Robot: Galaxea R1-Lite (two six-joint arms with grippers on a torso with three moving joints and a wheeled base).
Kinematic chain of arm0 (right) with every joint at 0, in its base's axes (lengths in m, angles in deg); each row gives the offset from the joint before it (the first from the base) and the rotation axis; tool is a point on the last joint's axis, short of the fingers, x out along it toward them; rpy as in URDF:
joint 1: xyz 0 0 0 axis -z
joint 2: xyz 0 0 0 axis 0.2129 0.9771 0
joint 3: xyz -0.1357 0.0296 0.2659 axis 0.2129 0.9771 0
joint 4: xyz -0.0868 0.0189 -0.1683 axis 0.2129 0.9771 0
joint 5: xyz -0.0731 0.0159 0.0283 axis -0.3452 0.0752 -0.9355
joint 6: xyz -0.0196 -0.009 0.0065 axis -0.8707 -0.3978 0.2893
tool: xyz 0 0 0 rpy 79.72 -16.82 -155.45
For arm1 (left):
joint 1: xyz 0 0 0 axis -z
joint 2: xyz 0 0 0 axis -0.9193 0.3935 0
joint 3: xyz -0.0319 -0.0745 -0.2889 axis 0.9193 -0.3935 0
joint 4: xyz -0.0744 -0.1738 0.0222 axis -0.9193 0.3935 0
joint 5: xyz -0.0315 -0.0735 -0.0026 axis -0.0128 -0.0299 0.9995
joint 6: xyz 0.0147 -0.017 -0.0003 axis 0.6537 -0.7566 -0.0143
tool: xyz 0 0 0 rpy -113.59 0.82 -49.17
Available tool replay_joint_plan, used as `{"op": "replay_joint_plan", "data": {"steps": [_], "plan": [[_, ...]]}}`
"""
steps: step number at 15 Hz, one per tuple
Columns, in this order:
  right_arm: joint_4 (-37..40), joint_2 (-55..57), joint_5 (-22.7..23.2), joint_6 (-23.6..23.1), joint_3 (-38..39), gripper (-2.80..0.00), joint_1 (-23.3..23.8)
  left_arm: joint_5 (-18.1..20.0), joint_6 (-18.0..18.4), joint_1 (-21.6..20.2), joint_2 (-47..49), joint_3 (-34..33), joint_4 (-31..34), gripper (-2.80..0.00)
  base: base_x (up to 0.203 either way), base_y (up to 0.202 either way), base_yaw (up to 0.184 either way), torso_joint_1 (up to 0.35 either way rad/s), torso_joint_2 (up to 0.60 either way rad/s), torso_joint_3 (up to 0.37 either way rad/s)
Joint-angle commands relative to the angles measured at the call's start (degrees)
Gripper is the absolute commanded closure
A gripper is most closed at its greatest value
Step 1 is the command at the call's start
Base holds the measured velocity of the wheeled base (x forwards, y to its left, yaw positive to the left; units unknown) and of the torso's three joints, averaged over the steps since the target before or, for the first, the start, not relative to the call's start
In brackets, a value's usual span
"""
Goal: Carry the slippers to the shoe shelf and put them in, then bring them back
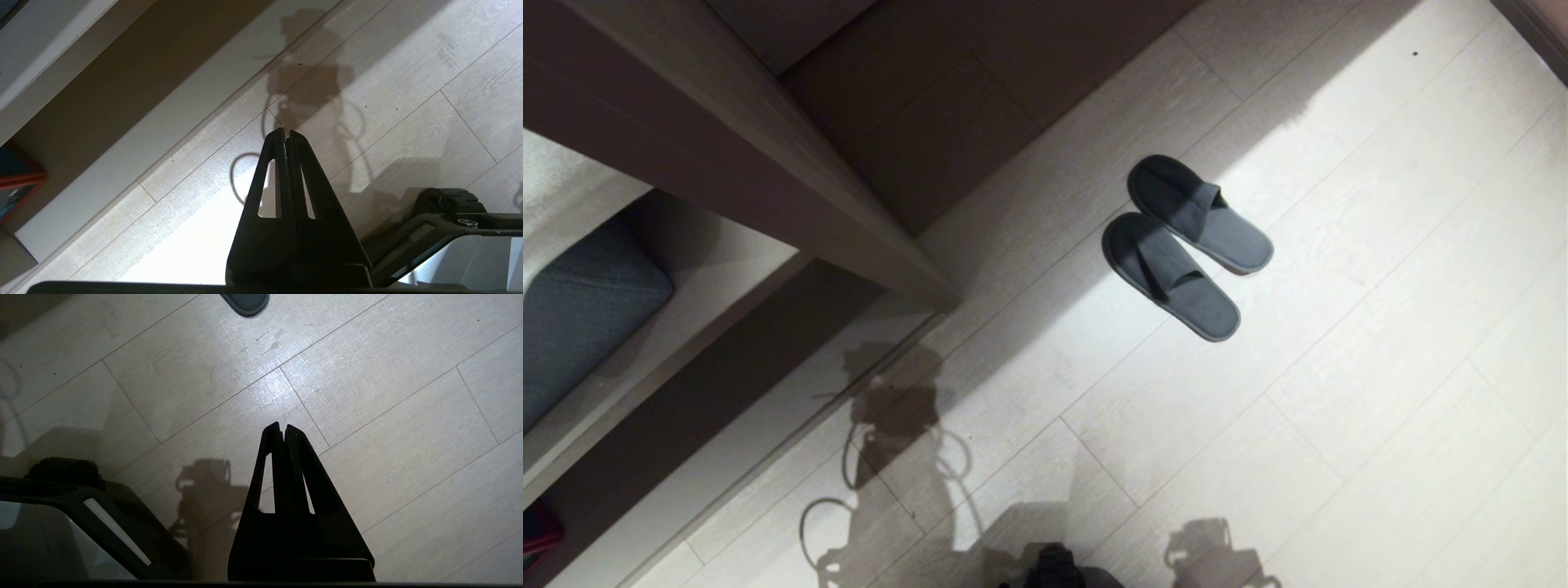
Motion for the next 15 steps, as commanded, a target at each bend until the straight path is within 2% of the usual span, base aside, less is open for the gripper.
{"op": "replay_joint_plan", "data": {"steps": [1, 7, 15], "plan": [[0.0, 0.2, 0.0, -0.1, 0.0, 0.0, 0.0, 0.0, 0.0, 0.0, 0.0, 0.0, 0.0, 0.0, 0.0, 0.0, 0.0, 0.0, 0.0, 0.0], [0.0, 0.2, 0.0, -0.4, 0.0, 0.0, -0.1, 0.0, -0.1, -0.1, 0.0, 0.0, 0.0, 0.0, 0.0, 0.0, 0.0, 0.002, 0.0, 0.042], [0.0, 0.2, 0.0, -0.2, 0.0, 0.0, -0.1, 0.0, -0.2, 0.0, 0.0, 0.0, 0.0, 0.0, 0.0, 0.0, 0.0, 0.002, 0.0, 0.199]]}}
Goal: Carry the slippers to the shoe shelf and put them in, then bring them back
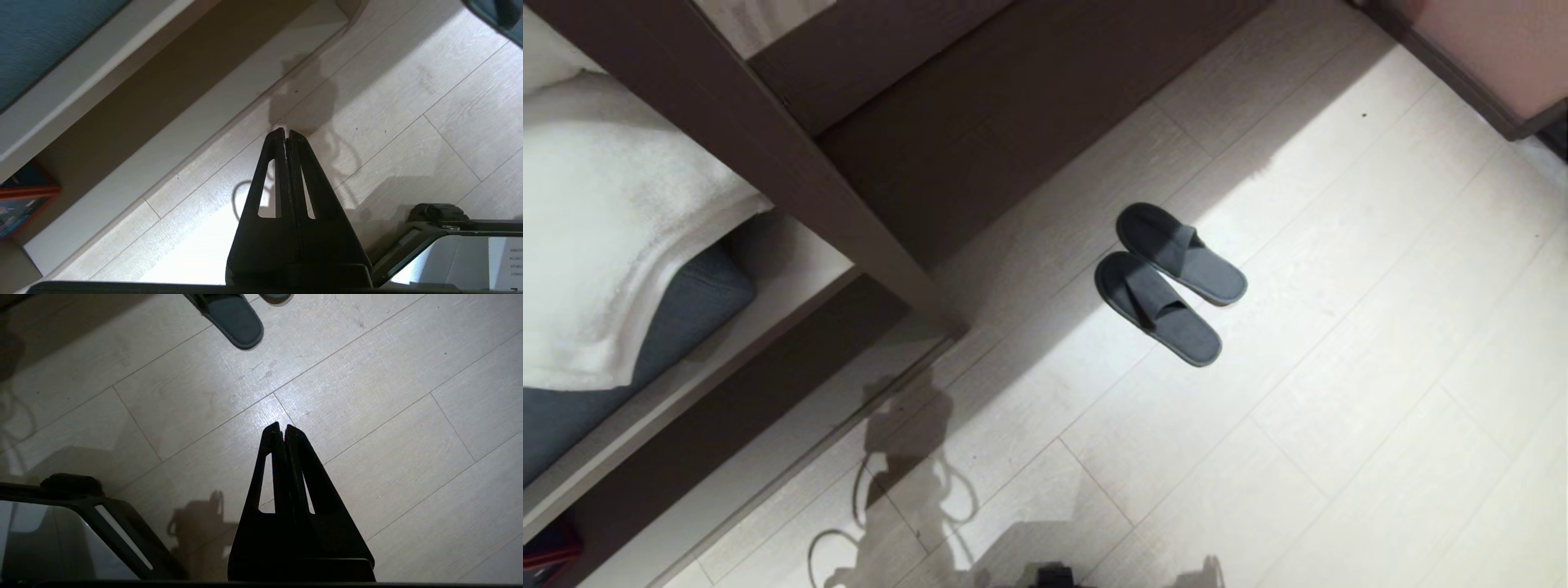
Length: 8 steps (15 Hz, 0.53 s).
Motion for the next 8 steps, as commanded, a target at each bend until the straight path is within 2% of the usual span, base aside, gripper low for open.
{"op": "replay_joint_plan", "data": {"steps": [1, 4, 8], "plan": [[0.0, 0.1, 0.0, 0.5, 0.0, 0.0, 0.0, 0.0, -0.1, 0.0, 0.0, 0.0, 0.0, 0.0, 0.0, 0.0, 0.0, -0.005, 0.01, 0.198], [0.0, 0.1, -0.4, 4.1, 0.0, 0.0, -0.1, 0.0, -0.1, 0.0, 0.0, 0.0, 0.0, 0.0, 0.0, 0.0, 0.0, 0.003, 0.0, 0.198], [0.1, 0.1, -0.4, 4.4, 0.0, 0.0, -0.1, 0.0, -0.1, 0.0, 0.0, 0.0, 0.0, 0.0, 0.0, 0.0, 0.0, 0.0, 0.0, 0.201]]}}
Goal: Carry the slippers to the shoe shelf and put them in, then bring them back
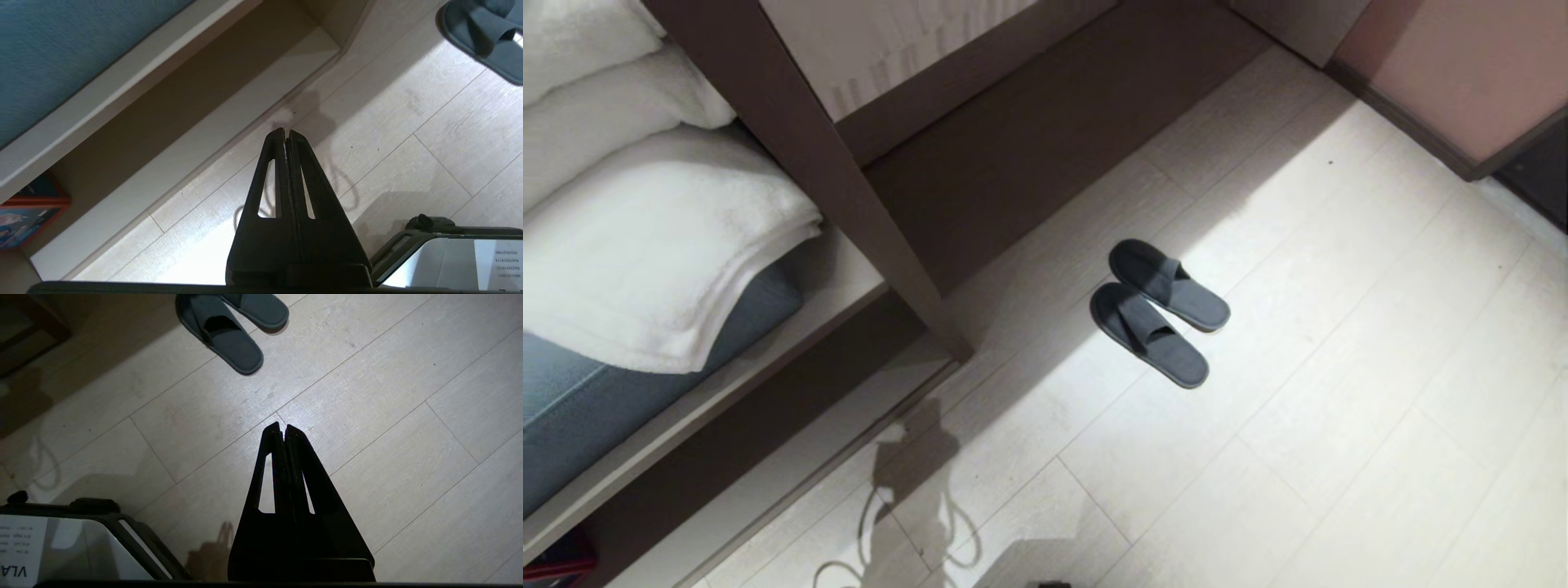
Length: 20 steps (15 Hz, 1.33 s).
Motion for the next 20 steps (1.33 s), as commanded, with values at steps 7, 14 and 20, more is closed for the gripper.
{"op": "replay_joint_plan", "data": {"steps": [7, 14, 20], "plan": [[0.0, 0.1, 0.0, 0.1, 0.0, 0.0, 0.0, 0.0, 0.0, 0.0, 0.0, 0.0, 0.0, 0.0, 0.0, 0.0, 0.0, 0.003, 0.0, 0.203], [0.0, 0.1, 0.0, 0.0, 0.0, 0.0, 0.0, 0.0, 0.0, 0.0, 0.0, 0.0, 0.0, 0.0, 0.0, 0.0, 0.0, 0.003, 0.0, 0.204], [0.0, 0.1, 0.0, 0.0, 0.0, 0.0, 0.0, 0.0, 0.0, 0.0, 0.0, 0.0, 0.0, 0.0, 0.0, 0.0, 0.0, 0.005, 0.0, 0.201]]}}
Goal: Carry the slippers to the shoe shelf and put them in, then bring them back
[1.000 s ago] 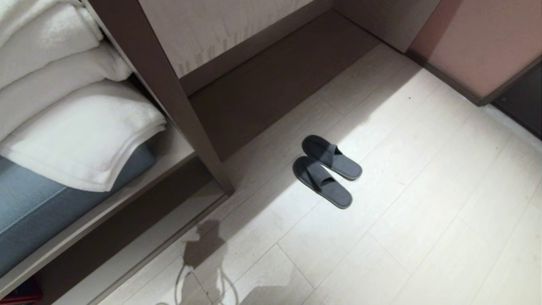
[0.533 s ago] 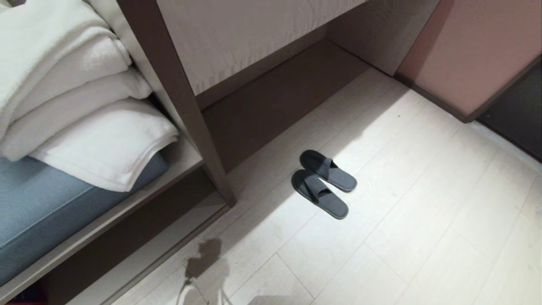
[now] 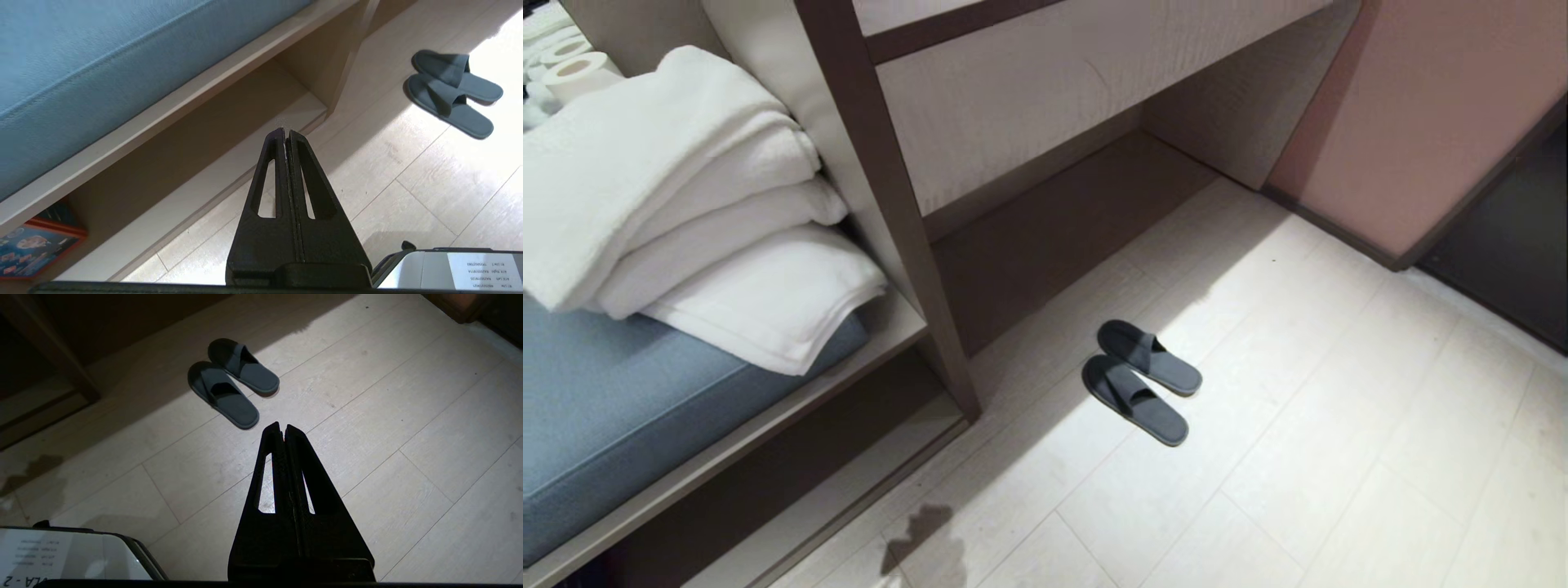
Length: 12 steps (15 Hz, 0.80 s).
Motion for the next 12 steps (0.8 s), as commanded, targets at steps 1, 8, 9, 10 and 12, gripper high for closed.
{"op": "replay_joint_plan", "data": {"steps": [1, 8, 9, 10, 12], "plan": [[0.0, 0.1, 0.0, -0.2, 0.0, 0.0, 0.0, 0.0, 0.0, 0.0, 0.0, 0.0, 0.0, 0.0, 0.0, 0.0, 0.0, 0.004, 0.01, 0.204], [0.0, 0.1, 0.0, 0.0, 0.0, 0.0, 0.0, 0.0, 0.0, 0.0, 0.0, 0.0, 0.0, 0.0, 0.0, 0.0, 0.0, 0.004, 0.0, 0.203], [0.0, 0.1, -0.1, 0.2, 0.0, 0.0, 0.0, 0.0, 0.0, 0.0, 0.0, 0.0, 0.0, 0.0, 0.0, 0.0, 0.0, 0.011, 0.0, 0.199], [0.0, 0.1, -0.1, 0.4, 0.0, 0.0, 0.0, 0.0, 0.0, 0.0, 0.0, 0.0, 0.0, 0.0, 0.0, 0.0, 0.0, 0.002, 0.01, 0.212], [0.1, 0.1, -0.1, 0.3, 0.0, 0.0, 0.0, 0.0, 0.0, 0.0, 0.0, 0.0, 0.0, 0.0, 0.0, 0.0, 0.0, -0.002, 0.0, 0.207]]}}
